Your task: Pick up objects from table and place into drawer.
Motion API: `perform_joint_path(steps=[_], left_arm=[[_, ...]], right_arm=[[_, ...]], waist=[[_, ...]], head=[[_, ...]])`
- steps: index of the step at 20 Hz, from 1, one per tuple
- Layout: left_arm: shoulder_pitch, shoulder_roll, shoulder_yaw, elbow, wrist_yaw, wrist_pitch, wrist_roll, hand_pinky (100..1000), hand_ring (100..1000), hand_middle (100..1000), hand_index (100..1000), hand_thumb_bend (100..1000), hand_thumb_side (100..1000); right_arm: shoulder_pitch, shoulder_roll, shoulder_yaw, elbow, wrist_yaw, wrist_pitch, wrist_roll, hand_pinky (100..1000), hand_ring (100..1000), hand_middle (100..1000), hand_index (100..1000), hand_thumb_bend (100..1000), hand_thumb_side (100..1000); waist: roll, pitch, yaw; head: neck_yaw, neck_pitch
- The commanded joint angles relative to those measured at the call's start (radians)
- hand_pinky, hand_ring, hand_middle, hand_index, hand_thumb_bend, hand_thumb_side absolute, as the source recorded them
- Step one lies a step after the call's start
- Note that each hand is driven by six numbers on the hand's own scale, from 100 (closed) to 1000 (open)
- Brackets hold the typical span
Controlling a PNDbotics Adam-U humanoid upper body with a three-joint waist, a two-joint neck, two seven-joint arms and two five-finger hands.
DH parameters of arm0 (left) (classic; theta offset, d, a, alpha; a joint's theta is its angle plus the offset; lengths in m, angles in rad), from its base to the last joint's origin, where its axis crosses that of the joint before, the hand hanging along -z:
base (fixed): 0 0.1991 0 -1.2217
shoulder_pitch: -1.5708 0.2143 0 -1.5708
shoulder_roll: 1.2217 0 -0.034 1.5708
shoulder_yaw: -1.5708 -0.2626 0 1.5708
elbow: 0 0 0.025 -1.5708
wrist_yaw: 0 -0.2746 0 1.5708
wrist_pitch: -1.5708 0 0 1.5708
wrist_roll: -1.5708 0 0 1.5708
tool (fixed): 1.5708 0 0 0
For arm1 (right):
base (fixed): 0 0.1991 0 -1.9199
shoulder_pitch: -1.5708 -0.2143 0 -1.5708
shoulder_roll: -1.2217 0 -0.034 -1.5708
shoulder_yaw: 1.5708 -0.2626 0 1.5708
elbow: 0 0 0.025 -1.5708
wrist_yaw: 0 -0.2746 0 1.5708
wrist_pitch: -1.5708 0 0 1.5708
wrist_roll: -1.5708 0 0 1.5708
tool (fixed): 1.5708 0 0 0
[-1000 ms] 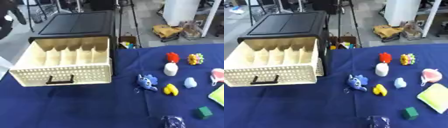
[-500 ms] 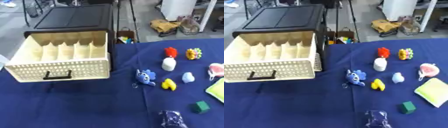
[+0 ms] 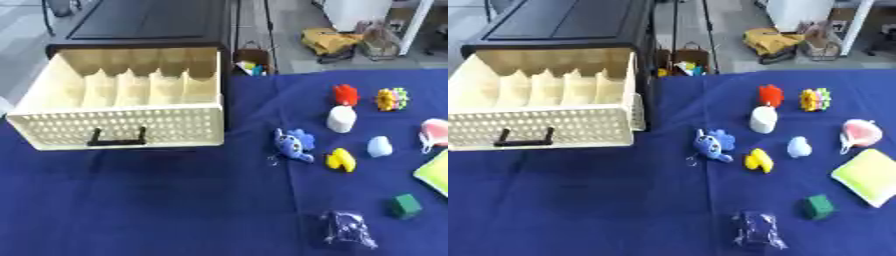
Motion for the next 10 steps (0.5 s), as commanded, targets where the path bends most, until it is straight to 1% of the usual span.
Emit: perform_joint_path(steps=[1, 3, 7, 8, 9, 10], left_arm=[[0.001, -0.033, 0.005, -0.012, -0.066, -0.013, 0.021, 616, 798, 738, 928, 567, 1000], [0.004, -0.047, -0.004, -0.012, -0.087, -0.012, 0.032, 616, 797, 737, 926, 566, 1000], [0.005, -0.053, -0.01, -0.012, -0.103, -0.01, 0.042, 616, 797, 737, 926, 566, 1000], [0.006, -0.055, -0.012, -0.012, -0.103, -0.008, 0.042, 605, 788, 725, 908, 552, 1000], [0.005, -0.063, -0.019, -0.012, -0.105, -0.004, 0.038, 605, 787, 725, 907, 553, 1000], [0.002, -0.071, -0.025, -0.012, -0.109, 0.001, 0.031, 604, 786, 723, 904, 554, 1000]], right_arm=[[-0.048, -0.054, 0.036, 0.067, 0.024, -0.065, 0.144, 807, 885, 860, 893, 840, 1000], [-0.07, -0.054, 0.052, 0.108, 0.031, -0.1, 0.192, 810, 884, 862, 894, 841, 1000], [-0.084, -0.051, 0.056, 0.14, 0.033, -0.129, 0.215, 810, 884, 862, 894, 841, 1000], [-0.084, -0.052, 0.058, 0.144, 0.034, -0.133, 0.217, 874, 887, 880, 907, 788, 944], [-0.073, -0.063, 0.069, 0.157, 0.041, -0.141, 0.224, 882, 888, 882, 911, 777, 936], [-0.063, -0.082, 0.088, 0.176, 0.052, -0.153, 0.236, 897, 893, 886, 927, 760, 908]], waist=[[-0.005, -0.009, 0.001], [-0.007, -0.007, 0.0], [-0.008, -0.007, -0.001], [-0.009, -0.005, -0.003], [-0.019, 0.002, -0.002], [-0.025, 0.006, 0.004]], head=[[-0.012, 0.002], [-0.015, 0.0], [-0.015, 0.0], [-0.021, -0.005], [-0.034, -0.017], [-0.046, -0.025]])
